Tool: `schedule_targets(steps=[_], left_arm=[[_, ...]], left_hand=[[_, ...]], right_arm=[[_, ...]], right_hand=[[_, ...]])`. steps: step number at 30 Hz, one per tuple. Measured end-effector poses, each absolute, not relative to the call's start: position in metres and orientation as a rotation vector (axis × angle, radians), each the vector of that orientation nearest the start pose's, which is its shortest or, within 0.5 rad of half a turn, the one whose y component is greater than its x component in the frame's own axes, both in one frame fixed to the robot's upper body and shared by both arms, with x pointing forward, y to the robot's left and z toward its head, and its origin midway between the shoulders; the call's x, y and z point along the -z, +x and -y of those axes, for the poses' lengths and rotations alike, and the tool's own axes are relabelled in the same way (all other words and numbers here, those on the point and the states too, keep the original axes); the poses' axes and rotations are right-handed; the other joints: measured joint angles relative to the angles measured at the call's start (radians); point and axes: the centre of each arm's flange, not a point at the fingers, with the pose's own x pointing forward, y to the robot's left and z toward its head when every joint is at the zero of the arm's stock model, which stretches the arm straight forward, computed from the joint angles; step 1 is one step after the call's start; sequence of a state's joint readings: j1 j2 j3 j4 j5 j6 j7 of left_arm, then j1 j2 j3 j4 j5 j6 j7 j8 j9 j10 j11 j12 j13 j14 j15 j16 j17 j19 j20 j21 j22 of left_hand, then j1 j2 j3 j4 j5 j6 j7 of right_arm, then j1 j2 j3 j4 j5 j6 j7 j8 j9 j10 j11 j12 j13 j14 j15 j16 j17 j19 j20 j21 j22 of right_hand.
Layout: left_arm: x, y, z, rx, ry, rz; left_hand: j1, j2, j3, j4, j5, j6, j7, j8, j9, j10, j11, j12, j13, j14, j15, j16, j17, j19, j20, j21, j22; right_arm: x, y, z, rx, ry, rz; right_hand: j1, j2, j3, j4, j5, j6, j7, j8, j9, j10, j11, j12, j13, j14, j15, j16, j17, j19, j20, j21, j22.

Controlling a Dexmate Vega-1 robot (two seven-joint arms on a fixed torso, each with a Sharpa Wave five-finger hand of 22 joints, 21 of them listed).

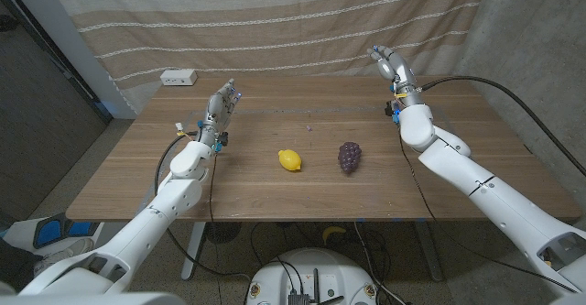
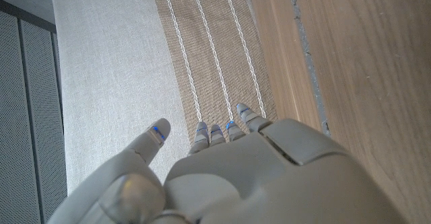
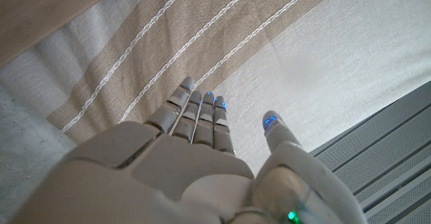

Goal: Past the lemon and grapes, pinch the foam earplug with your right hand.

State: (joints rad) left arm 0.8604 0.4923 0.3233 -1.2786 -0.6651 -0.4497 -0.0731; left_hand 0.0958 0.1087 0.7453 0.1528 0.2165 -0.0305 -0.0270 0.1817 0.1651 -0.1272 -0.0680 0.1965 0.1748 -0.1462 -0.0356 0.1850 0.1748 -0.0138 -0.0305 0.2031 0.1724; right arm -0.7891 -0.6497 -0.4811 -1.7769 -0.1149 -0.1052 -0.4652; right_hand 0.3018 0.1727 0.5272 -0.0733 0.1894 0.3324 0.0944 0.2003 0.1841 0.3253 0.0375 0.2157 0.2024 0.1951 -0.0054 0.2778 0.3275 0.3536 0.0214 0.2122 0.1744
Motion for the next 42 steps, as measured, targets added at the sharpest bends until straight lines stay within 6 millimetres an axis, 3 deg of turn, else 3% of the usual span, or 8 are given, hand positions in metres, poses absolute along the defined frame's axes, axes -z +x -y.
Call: schedule_targets(steps=[12, 20, 42], left_arm=[[0.015, 0.634, -0.306, 0.193, -0.076, 0.749], [0.015, 0.633, -0.306, 0.193, -0.074, 0.752], [0.018, 0.631, -0.308, 0.191, -0.072, 0.752]], left_hand=[[-0.002, -0.002, 0.000, 0.000, 0.000, 0.000, 0.000, 0.000, 0.000, -0.004, 0.004, 0.000, 0.000, -0.004, 0.004, 0.000, 0.000, 0.000, 0.000, 0.000, 0.000], [-0.002, -0.002, 0.000, 0.000, 0.000, 0.000, 0.000, 0.000, 0.000, -0.004, 0.004, 0.000, 0.000, -0.008, 0.000, 0.000, -0.002, 0.000, 0.000, 0.000, 0.000], [-0.002, -0.002, 0.000, 0.000, 0.000, 0.000, 0.000, 0.000, 0.000, -0.004, 0.004, -0.004, 0.000, -0.008, 0.000, 0.000, -0.003, 0.000, 0.000, 0.000, 0.000]], right_arm=[[-0.093, 0.569, 0.206, 0.243, -0.820, 0.897], [-0.095, 0.566, 0.192, 0.261, -0.911, 0.899], [-0.088, 0.566, 0.162, 0.264, -1.062, 0.885]], right_hand=[[0.017, -0.007, -0.004, -0.004, 0.000, 0.007, -0.007, 0.000, 0.000, 0.013, -0.013, 0.000, 0.000, 0.012, -0.013, 0.007, 0.000, 0.011, 0.004, 0.000, 0.000], [0.017, -0.006, 0.001, -0.018, 0.000, 0.023, -0.016, 0.007, 0.000, 0.028, -0.028, 0.000, 0.000, 0.036, -0.036, 0.020, 0.004, 0.029, 0.007, 0.008, 0.002], [0.055, -0.008, -0.007, -0.051, 0.008, 0.070, -0.055, 0.014, 0.000, 0.072, -0.064, 0.008, 0.005, 0.077, -0.034, 0.050, 0.018, 0.058, 0.029, 0.017, 0.005]])
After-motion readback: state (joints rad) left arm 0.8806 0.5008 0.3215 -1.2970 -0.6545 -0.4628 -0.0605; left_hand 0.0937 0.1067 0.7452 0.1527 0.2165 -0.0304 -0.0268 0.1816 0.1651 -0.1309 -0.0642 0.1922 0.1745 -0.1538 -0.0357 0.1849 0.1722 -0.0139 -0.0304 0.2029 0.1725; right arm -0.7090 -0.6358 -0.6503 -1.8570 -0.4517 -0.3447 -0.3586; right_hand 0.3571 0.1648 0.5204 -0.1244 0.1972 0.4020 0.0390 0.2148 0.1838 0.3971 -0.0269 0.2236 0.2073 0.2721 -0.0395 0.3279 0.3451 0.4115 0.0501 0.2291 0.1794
